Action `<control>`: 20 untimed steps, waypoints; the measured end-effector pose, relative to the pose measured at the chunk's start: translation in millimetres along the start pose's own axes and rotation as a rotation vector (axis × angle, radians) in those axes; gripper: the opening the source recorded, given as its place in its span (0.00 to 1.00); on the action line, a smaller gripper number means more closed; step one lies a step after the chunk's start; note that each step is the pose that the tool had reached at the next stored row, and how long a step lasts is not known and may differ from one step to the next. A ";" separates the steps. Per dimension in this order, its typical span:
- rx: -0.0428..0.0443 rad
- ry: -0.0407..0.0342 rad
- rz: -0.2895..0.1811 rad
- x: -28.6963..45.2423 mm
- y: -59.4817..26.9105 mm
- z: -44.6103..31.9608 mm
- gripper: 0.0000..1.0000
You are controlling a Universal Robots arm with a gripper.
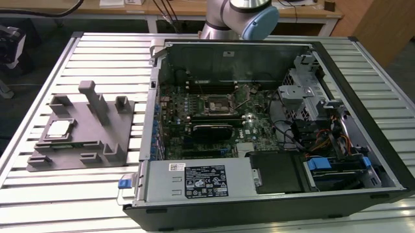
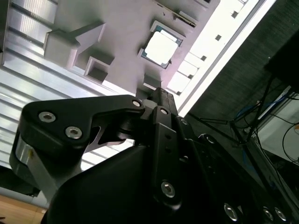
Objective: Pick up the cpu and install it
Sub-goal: 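Pick up the cpu and move it towards the insertion slot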
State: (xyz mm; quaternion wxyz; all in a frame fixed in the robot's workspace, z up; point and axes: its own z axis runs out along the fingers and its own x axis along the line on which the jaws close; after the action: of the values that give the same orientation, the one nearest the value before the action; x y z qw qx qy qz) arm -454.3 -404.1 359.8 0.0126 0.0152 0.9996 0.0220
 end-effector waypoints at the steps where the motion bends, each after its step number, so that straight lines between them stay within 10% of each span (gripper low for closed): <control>1: 0.0000 0.0000 0.000 0.0 -0.1 1.5 0.11; 9: 0.0001 0.0027 -0.001 -0.8 -0.8 15.3 0.41; 20: 0.0005 0.0307 -0.023 -2.0 -2.2 35.1 0.76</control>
State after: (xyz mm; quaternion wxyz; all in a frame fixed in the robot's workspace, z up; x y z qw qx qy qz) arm -451.6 -404.8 324.7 -0.0025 0.0034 0.9998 0.0218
